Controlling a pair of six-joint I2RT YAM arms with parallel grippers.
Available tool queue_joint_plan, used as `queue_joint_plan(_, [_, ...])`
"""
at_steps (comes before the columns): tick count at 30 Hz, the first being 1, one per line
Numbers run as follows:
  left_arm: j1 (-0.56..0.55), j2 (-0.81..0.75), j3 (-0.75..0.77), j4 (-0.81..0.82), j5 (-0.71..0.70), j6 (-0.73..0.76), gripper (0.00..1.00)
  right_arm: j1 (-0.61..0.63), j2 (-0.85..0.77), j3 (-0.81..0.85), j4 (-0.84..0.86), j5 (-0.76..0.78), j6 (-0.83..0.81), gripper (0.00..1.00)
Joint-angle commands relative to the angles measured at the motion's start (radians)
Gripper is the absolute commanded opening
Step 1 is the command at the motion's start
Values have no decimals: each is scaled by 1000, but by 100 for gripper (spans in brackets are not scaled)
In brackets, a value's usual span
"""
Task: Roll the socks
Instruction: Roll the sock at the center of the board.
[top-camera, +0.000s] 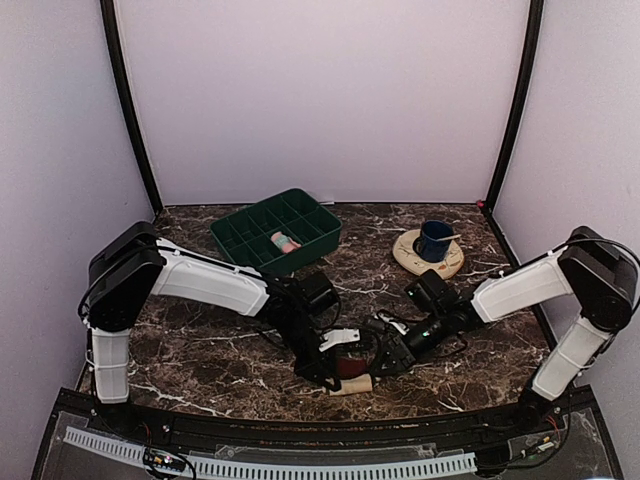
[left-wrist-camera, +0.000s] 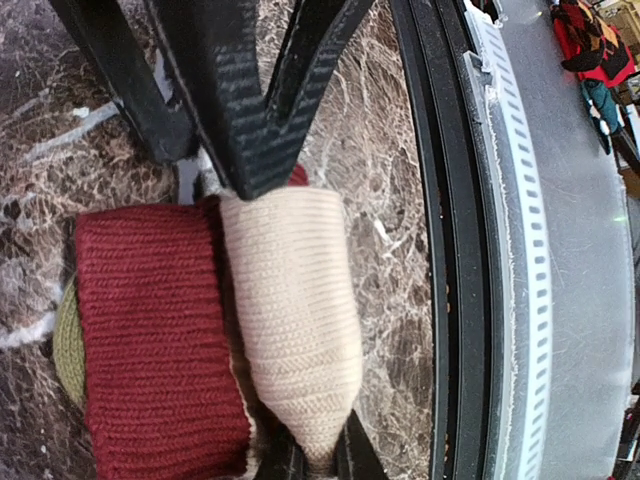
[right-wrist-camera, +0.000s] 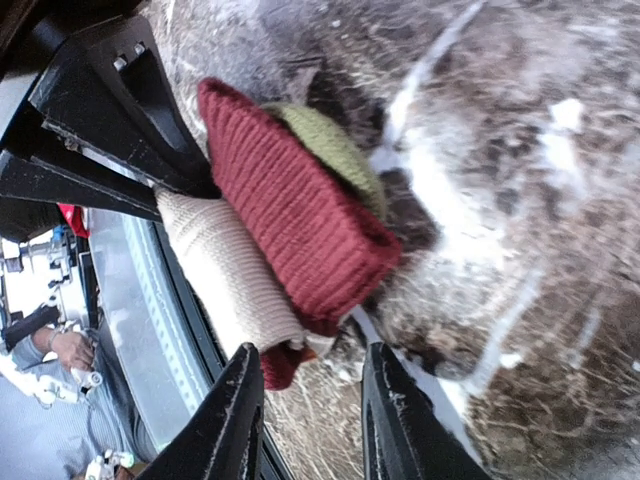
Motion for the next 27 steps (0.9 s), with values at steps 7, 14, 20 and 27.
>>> queue_joint_plan(7, [47,87,85,-172,118,4,8,-14,-156,-75,93,183,66,31])
queue_joint_plan(14, [61,135,143,-238,167,9,8,-9,-312,-136,103,349,78,31])
queue_joint_plan(20, [73,178,191,-295,193,20,8,62,-396,-164,101,465,59,31])
queue_joint_plan(27, [87,220,240,-353,219,29,8,235,-419,-144,87,634,4,32])
